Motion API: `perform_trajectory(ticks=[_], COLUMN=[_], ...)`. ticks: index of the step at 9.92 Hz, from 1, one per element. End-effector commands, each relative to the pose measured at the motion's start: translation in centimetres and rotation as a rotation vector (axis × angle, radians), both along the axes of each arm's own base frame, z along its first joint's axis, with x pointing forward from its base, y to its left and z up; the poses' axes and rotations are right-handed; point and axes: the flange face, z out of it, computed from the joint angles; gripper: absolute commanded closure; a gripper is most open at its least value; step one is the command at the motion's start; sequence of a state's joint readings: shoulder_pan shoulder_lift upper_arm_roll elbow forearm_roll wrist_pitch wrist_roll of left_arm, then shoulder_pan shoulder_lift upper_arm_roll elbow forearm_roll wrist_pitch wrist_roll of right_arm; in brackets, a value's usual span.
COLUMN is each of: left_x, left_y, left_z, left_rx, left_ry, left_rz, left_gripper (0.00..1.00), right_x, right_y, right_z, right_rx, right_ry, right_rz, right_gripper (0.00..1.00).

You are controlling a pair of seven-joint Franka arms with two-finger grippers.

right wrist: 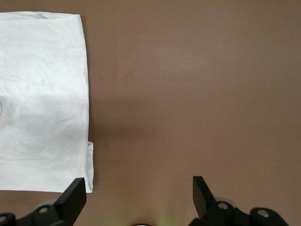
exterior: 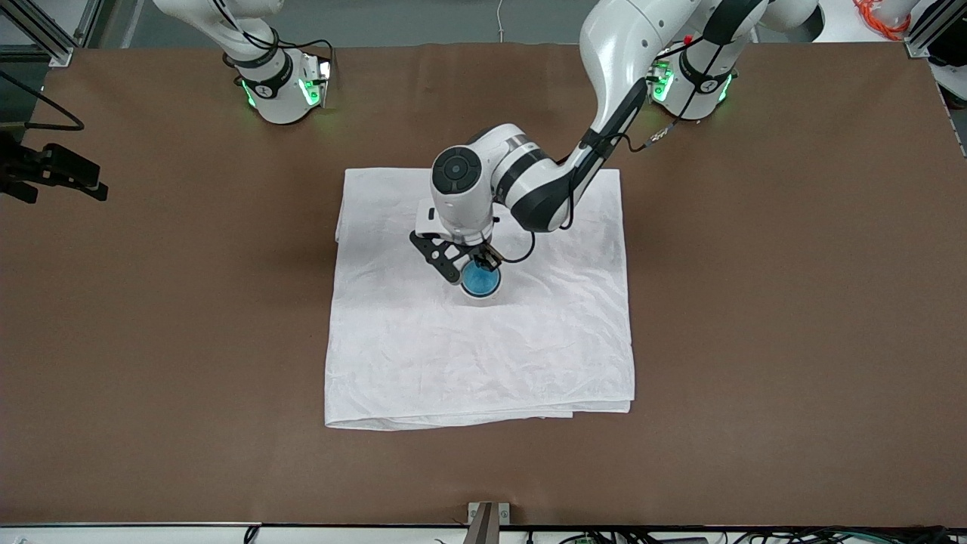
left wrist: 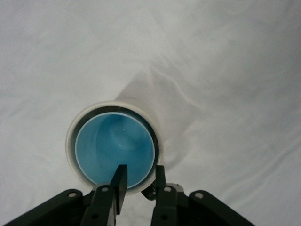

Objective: Place blue cup into white mug on cloth

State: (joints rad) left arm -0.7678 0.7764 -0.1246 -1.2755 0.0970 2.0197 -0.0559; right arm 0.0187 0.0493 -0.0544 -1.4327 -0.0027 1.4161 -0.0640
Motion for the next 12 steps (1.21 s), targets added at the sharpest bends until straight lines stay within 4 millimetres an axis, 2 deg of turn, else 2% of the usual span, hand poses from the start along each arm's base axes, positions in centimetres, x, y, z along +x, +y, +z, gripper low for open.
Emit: perform_trajectory(ticks=[1,2,3,4,5,6,7,8,9,10,11,12], left_x=[0.8,1.9,4.5,7.0,8.8,11.2,13.4,15.2,16.1,16.6,17.3,17.5], left_y=[0.5,1.6,4.6,8.0,11.4,15.9,20.0,25.0,28.4,31.5,35.9,39.1], left_z=[3.4,6.0,9.2,12.9,16.2,18.5,19.9,21.6,22.1,24.1,25.5,26.5], left_rx=[-0.013,-0.029,-0.048,-0.077,-0.086,-0.088,-0.081,-0.076,-0.056,-0.058,-0.049,-0.039], left_ry=[-0.046,-0.065,-0.085,-0.117,-0.143,-0.153,-0.173,-0.182,-0.16,-0.172,-0.173,-0.165], left_rz=[-0.004,0.016,0.073,0.142,0.202,0.274,0.318,0.391,0.453,0.507,0.573,0.621], left_gripper=[0.4,0.39,0.38,0.35,0.33,0.27,0.01,0.0,0.0,0.0,0.0,0.0], right_x=[-0.1,-0.1,-0.1,-0.1,-0.1,-0.1,-0.1,-0.1,-0.2,-0.2,-0.2,-0.1], right_y=[-0.2,-0.2,0.0,0.1,0.0,-0.1,-0.1,-0.1,0.0,0.0,0.1,0.2], right_z=[0.6,0.6,0.5,0.5,0.5,0.5,0.5,0.6,0.5,0.4,0.4,0.5], right_rx=[-0.007,-0.008,-0.008,-0.008,-0.008,-0.008,-0.008,-0.008,-0.006,-0.007,-0.008,-0.01], right_ry=[-0.007,-0.007,-0.003,-0.001,-0.003,-0.003,-0.004,-0.006,0.003,0.006,0.005,0.0], right_rz=[-0.003,-0.003,0.002,0.002,0.0,-0.003,-0.001,-0.003,-0.003,-0.007,-0.008,-0.006], right_gripper=[0.0,0.0,0.0,0.0,0.0,0.0,0.0,0.0,0.0,0.0,0.0,0.0])
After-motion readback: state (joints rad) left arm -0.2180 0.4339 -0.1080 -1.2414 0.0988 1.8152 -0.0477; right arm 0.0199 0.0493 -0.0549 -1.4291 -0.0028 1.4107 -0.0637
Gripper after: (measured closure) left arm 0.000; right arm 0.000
